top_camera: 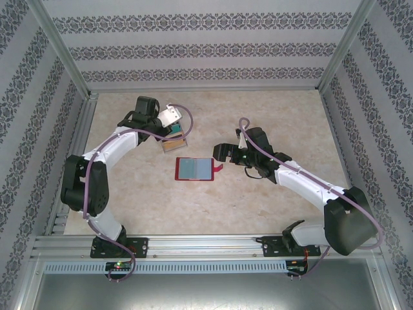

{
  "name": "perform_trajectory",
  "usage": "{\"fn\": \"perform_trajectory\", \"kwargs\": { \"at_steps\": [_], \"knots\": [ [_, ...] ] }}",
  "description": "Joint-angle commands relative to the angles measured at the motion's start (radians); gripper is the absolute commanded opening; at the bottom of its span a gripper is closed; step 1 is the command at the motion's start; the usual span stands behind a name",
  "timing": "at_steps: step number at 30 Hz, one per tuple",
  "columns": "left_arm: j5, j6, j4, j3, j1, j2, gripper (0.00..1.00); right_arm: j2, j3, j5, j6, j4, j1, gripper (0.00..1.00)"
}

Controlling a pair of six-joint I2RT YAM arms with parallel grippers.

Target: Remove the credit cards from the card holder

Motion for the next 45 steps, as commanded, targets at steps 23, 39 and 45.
{"fn": "perform_trajectory", "kwargs": {
  "at_steps": [23,39,45],
  "knots": [
    [-0.06,0.088,-0.022,0.095,0.019,0.1,0.0,0.042,0.045,-0.011,0.011,-0.005,-0.009,0.98],
    [-0.068,0.101,-0.027,0.114,0.024,0.161,0.02,0.056,0.048,-0.021,0.021,-0.007,-0.009,0.98],
    [-0.081,0.1,-0.024,0.118,0.024,0.169,0.24,0.065,0.055,-0.025,0.025,-0.006,-0.009,0.98]
  ]
}}
